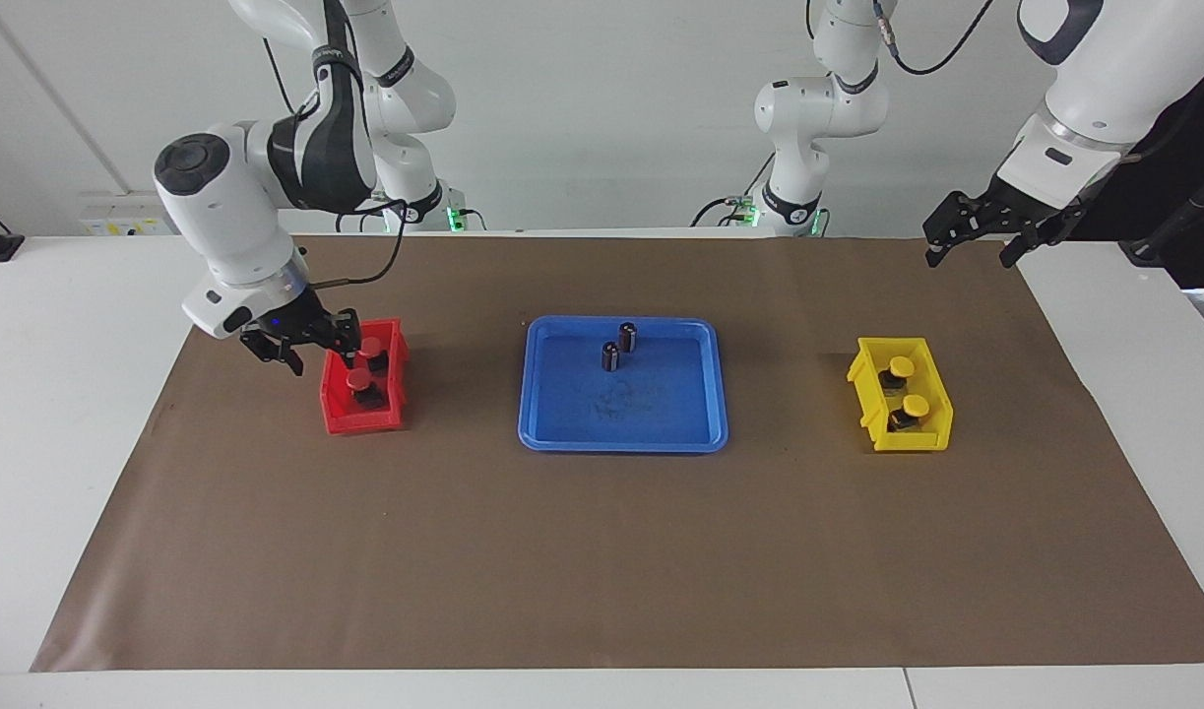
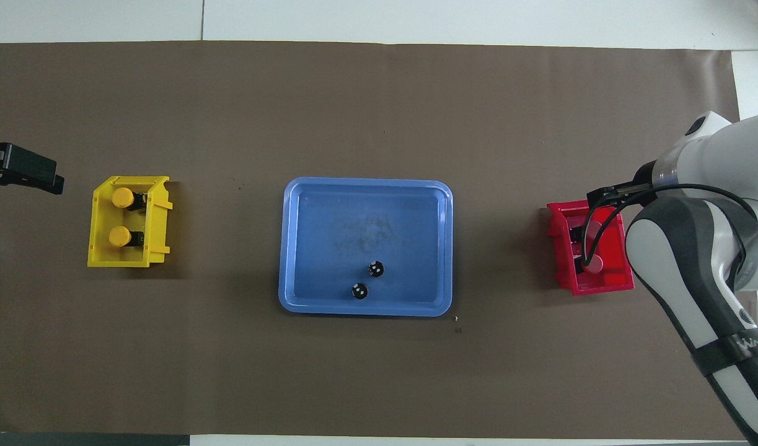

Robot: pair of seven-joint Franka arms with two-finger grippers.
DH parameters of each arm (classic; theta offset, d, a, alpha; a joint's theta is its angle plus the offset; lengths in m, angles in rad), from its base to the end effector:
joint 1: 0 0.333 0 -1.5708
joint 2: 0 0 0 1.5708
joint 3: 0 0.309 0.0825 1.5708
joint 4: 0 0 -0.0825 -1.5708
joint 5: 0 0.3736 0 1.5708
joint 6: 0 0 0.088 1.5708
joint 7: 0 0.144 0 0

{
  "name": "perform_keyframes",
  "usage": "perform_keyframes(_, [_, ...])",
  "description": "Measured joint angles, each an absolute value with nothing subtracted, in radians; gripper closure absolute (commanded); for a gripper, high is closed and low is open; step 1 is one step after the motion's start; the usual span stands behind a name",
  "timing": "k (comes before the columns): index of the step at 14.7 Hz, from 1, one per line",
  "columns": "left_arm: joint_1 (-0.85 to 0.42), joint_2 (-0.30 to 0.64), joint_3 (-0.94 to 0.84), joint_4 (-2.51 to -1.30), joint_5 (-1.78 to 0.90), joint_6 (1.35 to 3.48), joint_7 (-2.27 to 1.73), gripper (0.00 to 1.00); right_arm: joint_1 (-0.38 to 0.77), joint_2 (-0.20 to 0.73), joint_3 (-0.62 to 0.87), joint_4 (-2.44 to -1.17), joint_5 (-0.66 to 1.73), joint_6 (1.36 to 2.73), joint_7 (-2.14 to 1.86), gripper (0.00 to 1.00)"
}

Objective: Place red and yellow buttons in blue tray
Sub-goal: 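Reach the right gripper into the red rack and grasp a red button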

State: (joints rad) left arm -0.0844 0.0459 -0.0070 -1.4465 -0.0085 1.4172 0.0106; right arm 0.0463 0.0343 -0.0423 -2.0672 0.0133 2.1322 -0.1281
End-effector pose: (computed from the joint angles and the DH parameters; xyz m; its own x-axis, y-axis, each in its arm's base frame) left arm 0.5372 -0.0505 0.5992 0.9919 -0.1029 -0.0750 -0.1024 -0.9947 0.0096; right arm 0.5494 0.0033 0.3798 0.9917 0.1248 0.0317 0.1250 -0.9921 -0.0060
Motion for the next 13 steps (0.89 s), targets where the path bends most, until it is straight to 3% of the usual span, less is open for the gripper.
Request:
perform_keyframes(2, [-0.079,0.036,-0.004,-1.468,-0.008,1.438,0.011,0.0,0.046,0.04,-0.043,-2.113,0.013,2.192,-0.128,0.31])
perform_keyframes(7, [-0.031,-0.044,-0.002,-1.66,-0.008,1.588,0.011,0.0,0.046,0.04,-0.044,-2.177,0.014,2.269,-0.125,0.31])
perform_keyframes(13, [-0.027,-0.069,-0.001,-1.686,-0.008,1.596,0.011,0.0,0.059,0.039,-0.043,-2.211,0.014,2.304,-0.086,0.31])
